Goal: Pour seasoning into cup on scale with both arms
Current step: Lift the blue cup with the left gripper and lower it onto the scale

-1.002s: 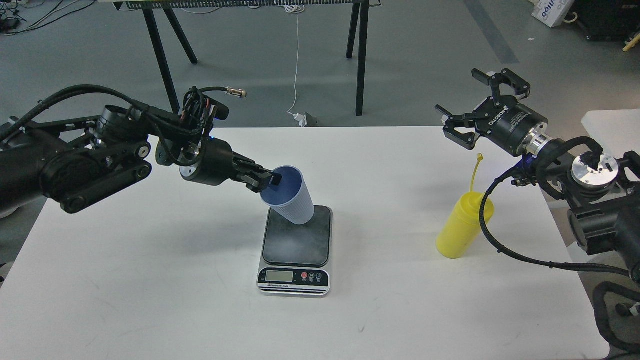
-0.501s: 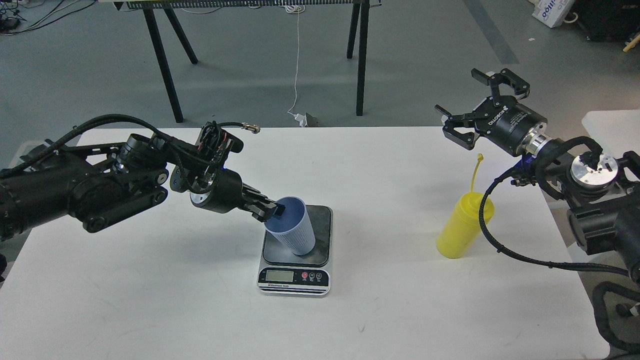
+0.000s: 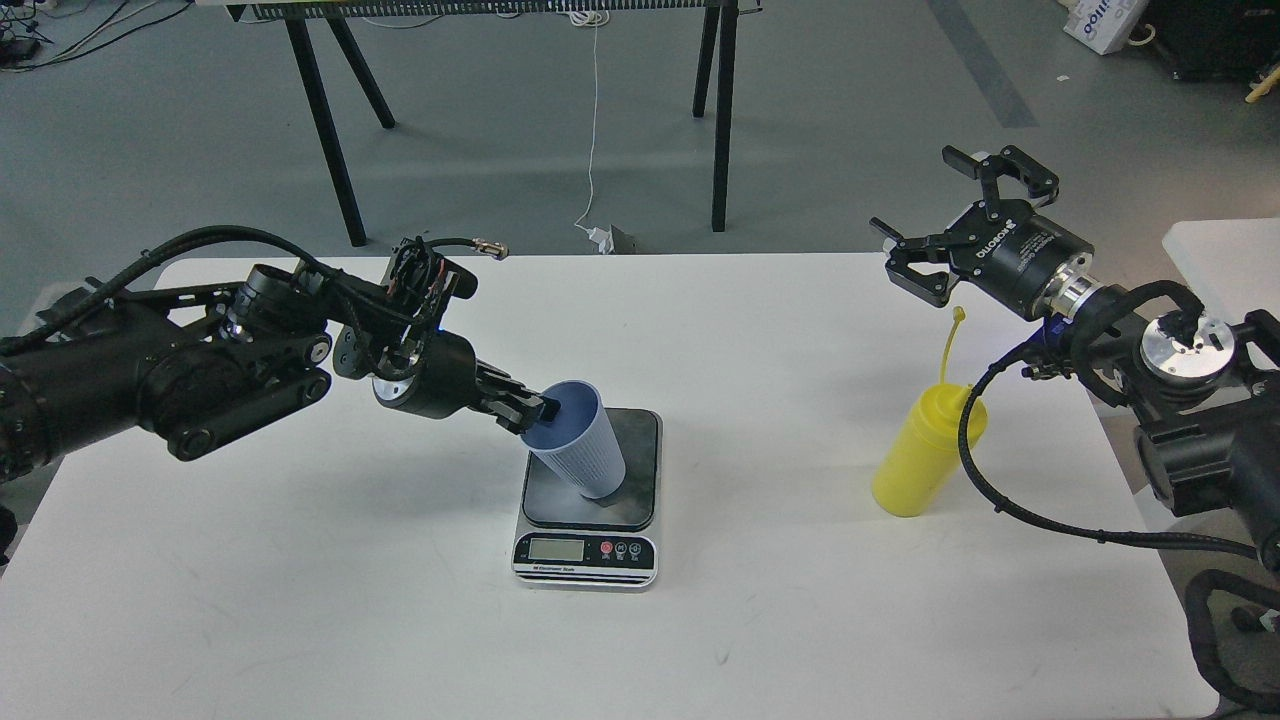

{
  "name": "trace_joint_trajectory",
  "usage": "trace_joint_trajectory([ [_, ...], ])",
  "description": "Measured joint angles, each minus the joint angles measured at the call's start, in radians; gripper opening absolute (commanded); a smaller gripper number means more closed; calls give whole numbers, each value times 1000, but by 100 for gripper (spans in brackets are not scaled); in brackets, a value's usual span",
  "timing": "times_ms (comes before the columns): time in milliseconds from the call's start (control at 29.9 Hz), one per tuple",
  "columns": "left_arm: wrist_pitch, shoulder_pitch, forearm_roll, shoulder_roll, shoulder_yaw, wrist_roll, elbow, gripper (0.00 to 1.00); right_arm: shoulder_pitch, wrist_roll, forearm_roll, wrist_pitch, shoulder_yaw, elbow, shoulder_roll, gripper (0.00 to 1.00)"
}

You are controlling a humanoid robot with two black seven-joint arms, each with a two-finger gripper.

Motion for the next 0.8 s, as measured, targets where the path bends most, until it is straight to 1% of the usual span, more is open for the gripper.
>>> trace_joint_trajectory([
  [401, -1, -14, -4, 24, -5, 2, -24, 4, -3, 0, 0, 2, 0, 0, 0, 99],
  [468, -1, -19, -5, 28, -6, 2, -32, 6, -4, 0, 0, 2, 0, 0, 0, 99],
  [534, -1, -22, -7, 32, -8, 2, -41, 10, -4, 0, 0, 2, 0, 0, 0, 99],
  [568, -1, -22, -9, 33, -9, 2, -49, 14, -5, 0, 0, 2, 0, 0, 0, 99],
  [601, -1, -22, -11, 36, -11, 1, -58, 21, -5, 0, 0, 2, 0, 0, 0, 99],
  [635, -1, -22, -13, 40, -13, 1, -68, 31, -5, 0, 0, 2, 0, 0, 0, 99],
  [668, 0, -23, -15, 47, -16, 1, -80, 49, -5, 0, 0, 2, 0, 0, 0, 99],
  [701, 0, -24, -16, 53, -18, 1, -91, 57, -5, 0, 0, 2, 0, 0, 0, 99],
  [801, 0, -24, -35, 64, -23, 1, -117, 60, -5, 0, 0, 2, 0, 0, 0, 99],
])
